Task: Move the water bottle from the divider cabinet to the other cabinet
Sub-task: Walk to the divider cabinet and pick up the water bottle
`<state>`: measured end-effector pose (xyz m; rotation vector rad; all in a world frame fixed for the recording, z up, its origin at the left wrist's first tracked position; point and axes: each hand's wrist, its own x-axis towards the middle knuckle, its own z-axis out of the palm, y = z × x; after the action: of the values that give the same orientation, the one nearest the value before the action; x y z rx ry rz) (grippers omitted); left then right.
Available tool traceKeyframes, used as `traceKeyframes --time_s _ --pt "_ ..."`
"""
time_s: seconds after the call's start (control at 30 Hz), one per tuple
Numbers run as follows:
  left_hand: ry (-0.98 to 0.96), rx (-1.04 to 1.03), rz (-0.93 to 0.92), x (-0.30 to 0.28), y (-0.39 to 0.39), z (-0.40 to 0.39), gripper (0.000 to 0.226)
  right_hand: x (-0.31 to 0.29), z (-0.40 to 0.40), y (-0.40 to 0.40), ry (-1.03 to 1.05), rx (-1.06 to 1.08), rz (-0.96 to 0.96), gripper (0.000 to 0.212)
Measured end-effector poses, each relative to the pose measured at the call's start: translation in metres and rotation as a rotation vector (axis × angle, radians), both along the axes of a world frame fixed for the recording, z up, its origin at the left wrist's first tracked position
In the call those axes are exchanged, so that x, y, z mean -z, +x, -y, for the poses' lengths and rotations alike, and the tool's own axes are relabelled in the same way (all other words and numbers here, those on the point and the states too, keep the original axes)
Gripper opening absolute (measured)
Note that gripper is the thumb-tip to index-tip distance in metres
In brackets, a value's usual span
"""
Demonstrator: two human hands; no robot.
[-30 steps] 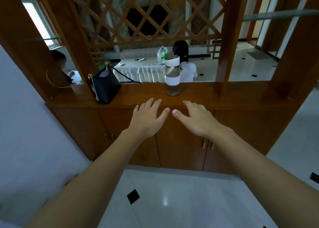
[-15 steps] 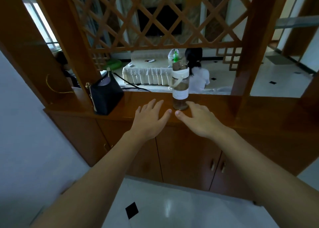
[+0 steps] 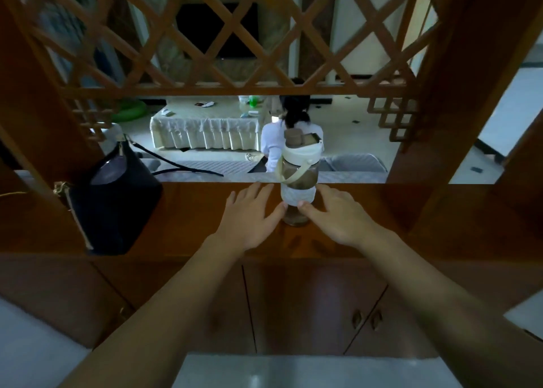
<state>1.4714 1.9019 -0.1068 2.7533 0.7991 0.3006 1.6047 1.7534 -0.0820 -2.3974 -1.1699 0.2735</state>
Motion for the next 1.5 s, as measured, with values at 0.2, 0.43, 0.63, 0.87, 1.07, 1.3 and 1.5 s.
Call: traceKeyframes --time_s 0.2,0.43,0.63,0.87,1.07,1.3,1.5 --pt "-0.054 0.058 -0.072 0.021 0.025 -0.039 0.076 0.022 -0.024 0.020 -0.013 0.064 -0.079 0.080" --pt "-0.099 0.062 -0.081 0.025 0.043 -0.056 0.074 0.032 -0.035 0.034 0.037 0.096 -0.148 0.078" --pt "-0.068 0.097 -0.039 0.021 0.052 -0.053 0.072 0.039 -0.036 0.041 0.054 0.113 -0.191 0.079" --pt "-0.070 0.068 -0.070 0.024 0.058 -0.059 0.081 0.052 -0.037 0.056 0.069 0.123 -0.253 0.096" --pt "-0.368 0.020 0.093 0.038 0.064 -0.052 0.091 0.065 -0.041 0.059 0.350 0.151 -0.492 0.088" --pt "-0.806 -0.105 0.436 0.060 0.075 -0.032 0.075 0.069 -0.048 0.057 0.624 0.137 -0.602 0.061" --pt "-0.840 -0.102 0.499 0.072 0.084 -0.036 0.074 0.072 -0.059 0.067 0.662 0.133 -0.640 0.061"
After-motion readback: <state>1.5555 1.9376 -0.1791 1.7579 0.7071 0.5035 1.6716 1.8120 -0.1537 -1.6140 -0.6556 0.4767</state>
